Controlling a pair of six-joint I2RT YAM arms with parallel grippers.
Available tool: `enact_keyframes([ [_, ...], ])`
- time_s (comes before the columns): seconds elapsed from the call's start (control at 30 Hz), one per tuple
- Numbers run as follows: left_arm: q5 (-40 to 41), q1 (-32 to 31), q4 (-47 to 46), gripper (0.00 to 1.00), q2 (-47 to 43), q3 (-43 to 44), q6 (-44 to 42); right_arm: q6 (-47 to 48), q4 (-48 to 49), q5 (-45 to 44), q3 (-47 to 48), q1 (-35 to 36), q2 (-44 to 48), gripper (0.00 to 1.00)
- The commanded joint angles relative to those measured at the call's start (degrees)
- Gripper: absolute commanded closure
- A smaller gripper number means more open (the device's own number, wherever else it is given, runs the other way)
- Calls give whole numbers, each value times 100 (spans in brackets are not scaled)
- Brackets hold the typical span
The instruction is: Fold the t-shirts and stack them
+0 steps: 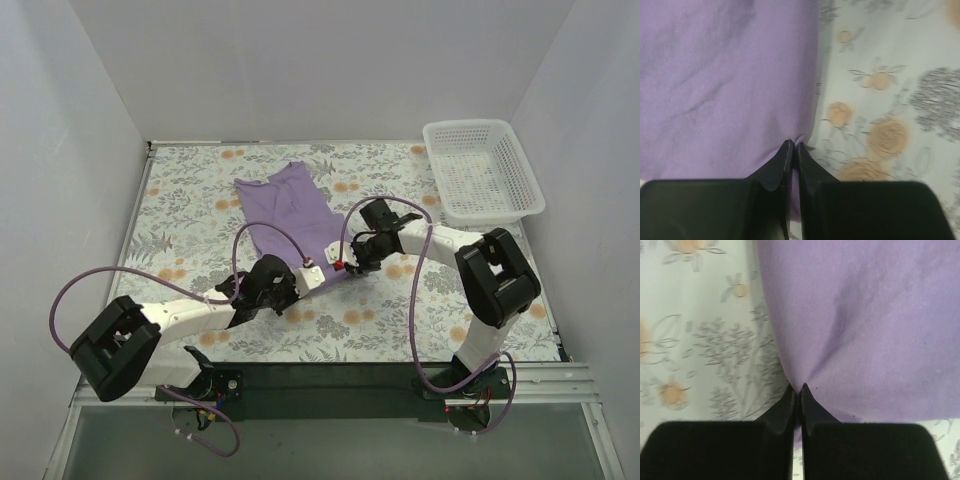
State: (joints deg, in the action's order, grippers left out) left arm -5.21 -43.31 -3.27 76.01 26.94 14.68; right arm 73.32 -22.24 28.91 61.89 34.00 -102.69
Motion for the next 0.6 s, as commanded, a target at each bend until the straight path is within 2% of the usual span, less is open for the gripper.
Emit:
enact_keyframes([
  [0.0, -786, -423, 669, 100, -568, -127, -44, 288, -991, 510, -229, -174, 678, 99],
  [0.13, -1602, -933, 1169, 100, -1060, -93, 61, 691, -1711, 748, -756, -323, 1487, 99],
  [0.23, -2122, -1180, 1582, 100, -1149, 135, 289, 588, -1889, 836, -1117, -324, 2120, 99],
  [0.3, -2159, -1189, 1820, 100, -1255, 215, 343, 447, -1889, 801, -1214, -324, 2419, 99],
  [0.37, -1784, -1136, 1690, 100, -1482, 181, 290, 185, -1854, 775, -970, -324, 2456, 99],
  [0.43, -1641, -935, 1497, 100, -1632, 84, 229, -18, -1863, 809, -583, -324, 2220, 99],
  [0.53, -1956, 65, 1066, 100, -1712, 39, 246, -466, -1845, 932, 453, -324, 1527, 99],
  [0.57, -2070, 634, 769, 100, -1695, 48, 333, -589, -1837, 941, 821, -324, 1072, 99],
])
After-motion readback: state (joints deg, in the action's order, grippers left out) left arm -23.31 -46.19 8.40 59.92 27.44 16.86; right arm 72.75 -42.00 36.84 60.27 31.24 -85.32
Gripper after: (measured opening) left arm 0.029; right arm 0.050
